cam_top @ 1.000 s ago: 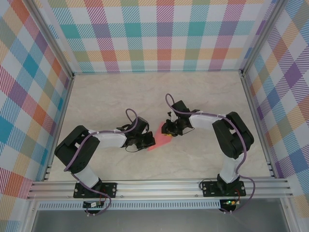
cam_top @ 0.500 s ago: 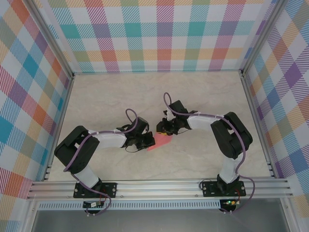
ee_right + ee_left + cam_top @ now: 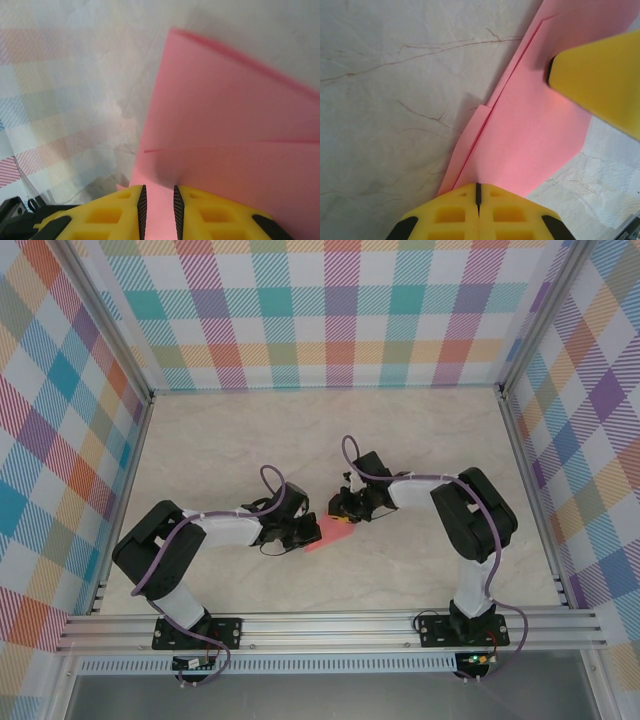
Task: Fold a paper plane with a square sheet of paper (pick it up from the middle)
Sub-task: Fourth fold the wing at the center of the table.
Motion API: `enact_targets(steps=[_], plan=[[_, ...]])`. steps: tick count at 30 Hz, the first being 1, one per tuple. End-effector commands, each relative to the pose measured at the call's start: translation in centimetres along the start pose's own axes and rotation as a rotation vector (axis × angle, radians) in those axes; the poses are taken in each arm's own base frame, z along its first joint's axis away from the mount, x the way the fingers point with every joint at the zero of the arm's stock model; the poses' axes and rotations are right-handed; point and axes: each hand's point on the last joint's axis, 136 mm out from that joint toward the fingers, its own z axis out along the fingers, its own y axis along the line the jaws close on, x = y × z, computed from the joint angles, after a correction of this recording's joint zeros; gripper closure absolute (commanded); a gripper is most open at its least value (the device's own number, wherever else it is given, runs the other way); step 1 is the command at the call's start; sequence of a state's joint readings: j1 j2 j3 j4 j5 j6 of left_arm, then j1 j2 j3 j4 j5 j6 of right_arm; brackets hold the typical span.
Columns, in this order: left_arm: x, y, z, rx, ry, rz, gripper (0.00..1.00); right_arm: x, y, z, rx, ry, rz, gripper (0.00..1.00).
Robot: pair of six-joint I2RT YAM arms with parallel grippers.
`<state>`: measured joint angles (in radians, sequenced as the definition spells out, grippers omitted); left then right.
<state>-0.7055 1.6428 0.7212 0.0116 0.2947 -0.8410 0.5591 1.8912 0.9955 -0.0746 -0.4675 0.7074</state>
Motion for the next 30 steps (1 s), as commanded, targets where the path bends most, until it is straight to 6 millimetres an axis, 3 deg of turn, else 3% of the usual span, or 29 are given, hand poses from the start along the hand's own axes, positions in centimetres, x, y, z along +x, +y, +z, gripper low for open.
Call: enact_targets(steps=[1,10,14,23,30], plan=[[2.2,4.5,0.3,-0.151,0.048,-0.025,0.96,-2.0,-2.9,-0.4,0.067,-0.071,0.045,0.75],[2.3,4.6,0.2,-0.159,0.049,-0.023,0.96,-4.3,-5.5,-2.0,0.078,-0.129,0.078,0.74],[2.3,4.4,0.2,-0.154,0.051,-0.02,0.96,-5.3,-5.5,-2.9,0.008,-0.134,0.085,0.71],[2.2,3.5,0.3,-0.138,0.055,-0.013,0.96,-6.7,-1.8,-7.2,-0.013,-0.192,-0.014,0.63],[2.1,2.0,-0.1,-0.115,0.046,-0.003,0.95,-5.0,-0.8,-11.8,0.032,-0.303,-0.042,0.51]])
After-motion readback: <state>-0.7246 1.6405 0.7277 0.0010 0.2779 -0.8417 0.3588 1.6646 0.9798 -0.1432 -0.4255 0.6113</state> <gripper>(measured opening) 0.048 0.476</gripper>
